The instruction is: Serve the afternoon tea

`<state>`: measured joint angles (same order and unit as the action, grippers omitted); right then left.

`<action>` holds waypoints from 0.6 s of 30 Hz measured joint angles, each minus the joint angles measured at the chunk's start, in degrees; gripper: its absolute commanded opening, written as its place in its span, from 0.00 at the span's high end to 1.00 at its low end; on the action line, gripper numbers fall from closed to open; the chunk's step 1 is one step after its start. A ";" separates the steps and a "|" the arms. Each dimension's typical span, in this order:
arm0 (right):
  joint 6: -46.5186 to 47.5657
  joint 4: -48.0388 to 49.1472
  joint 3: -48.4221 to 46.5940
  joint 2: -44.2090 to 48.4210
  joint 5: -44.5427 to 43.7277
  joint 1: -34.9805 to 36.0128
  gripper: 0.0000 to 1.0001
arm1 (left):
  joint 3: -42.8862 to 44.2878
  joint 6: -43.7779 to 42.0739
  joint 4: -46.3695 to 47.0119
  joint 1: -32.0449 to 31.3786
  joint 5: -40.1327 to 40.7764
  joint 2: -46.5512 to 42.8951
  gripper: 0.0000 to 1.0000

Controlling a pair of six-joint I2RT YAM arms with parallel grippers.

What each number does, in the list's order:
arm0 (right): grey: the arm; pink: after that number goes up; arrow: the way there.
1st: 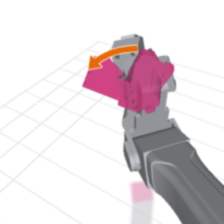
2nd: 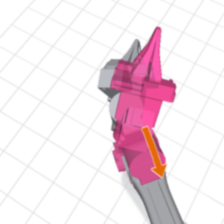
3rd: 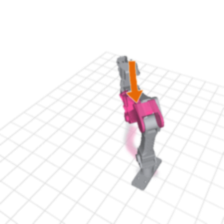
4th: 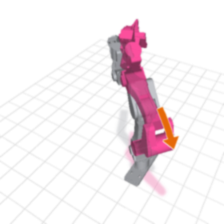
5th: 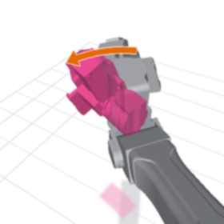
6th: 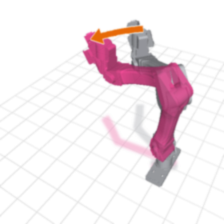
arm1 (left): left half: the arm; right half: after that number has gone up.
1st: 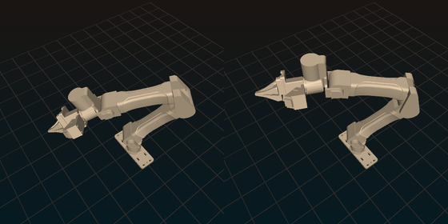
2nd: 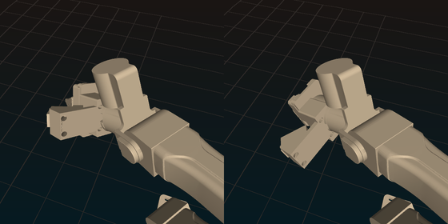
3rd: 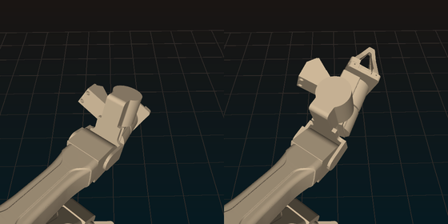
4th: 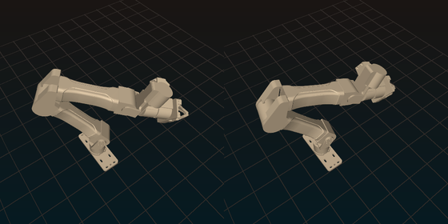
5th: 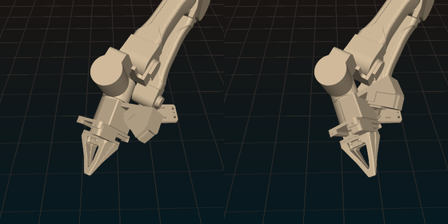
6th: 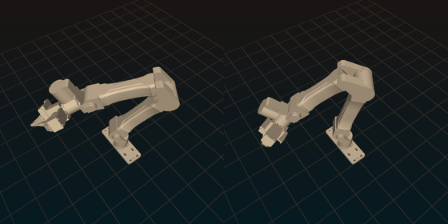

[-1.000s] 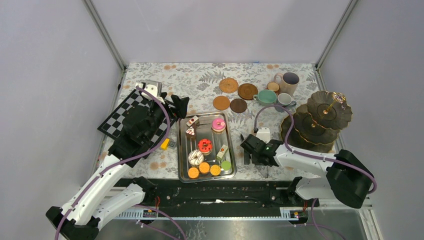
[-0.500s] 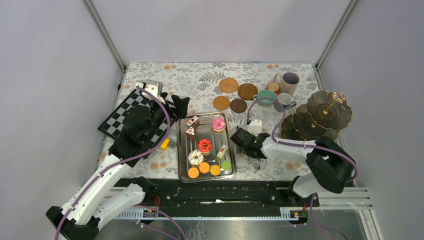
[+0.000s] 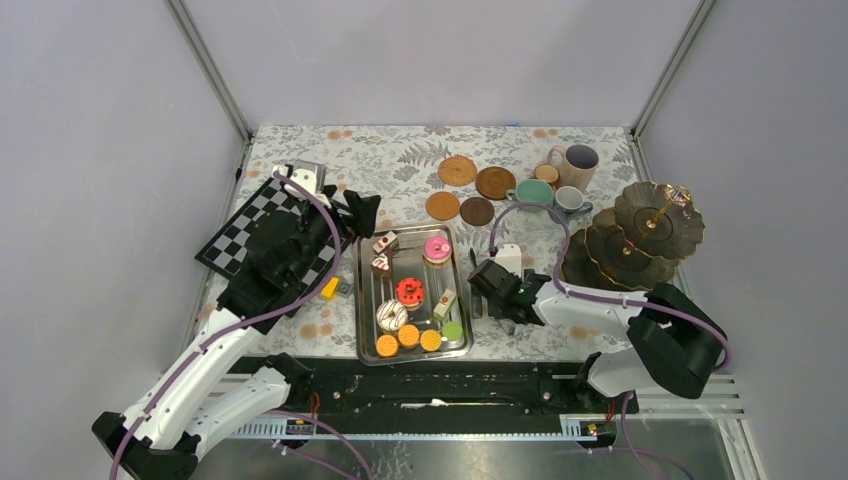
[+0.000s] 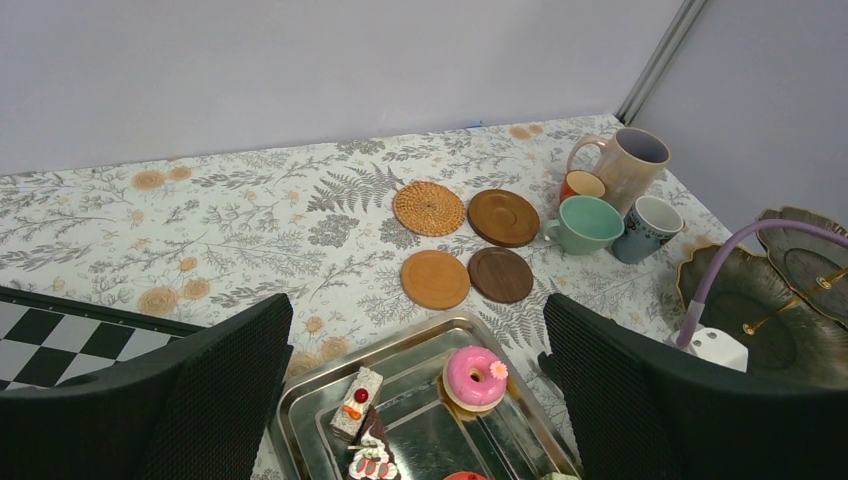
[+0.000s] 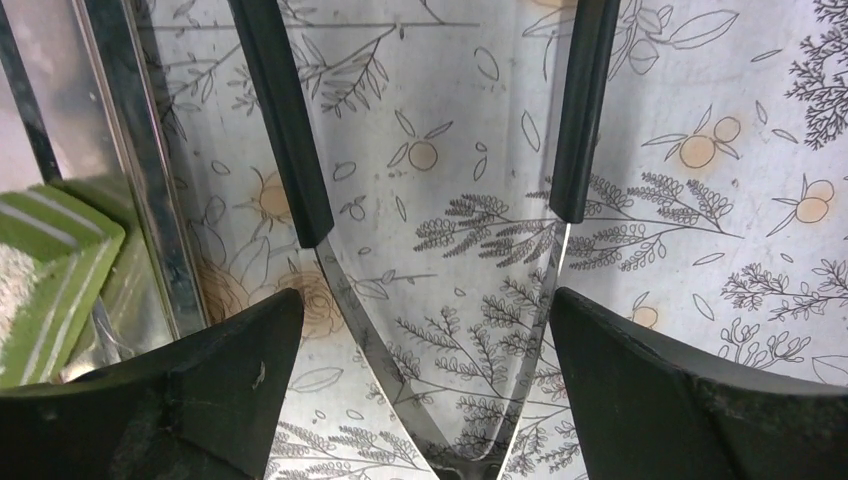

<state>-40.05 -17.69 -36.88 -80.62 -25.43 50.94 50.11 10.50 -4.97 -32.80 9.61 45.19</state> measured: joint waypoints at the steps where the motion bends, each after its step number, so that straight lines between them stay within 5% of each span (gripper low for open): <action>1: 0.33 0.11 0.57 0.50 0.52 0.00 0.00 | 0.00 0.02 0.00 0.00 -0.15 0.02 0.01; 8: 2.93 1.33 0.57 0.15 0.59 -0.04 0.01 | 0.00 0.07 0.00 0.00 -0.39 0.09 0.01; 18: 3.78 3.30 -1.84 -3.28 -2.58 -0.04 0.15 | 0.00 0.07 0.00 0.00 -0.37 0.09 0.01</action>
<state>-36.27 -14.39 -38.72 -83.90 -28.01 50.89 50.11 10.57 -4.97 -32.80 9.23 45.28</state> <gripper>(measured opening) 0.902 0.989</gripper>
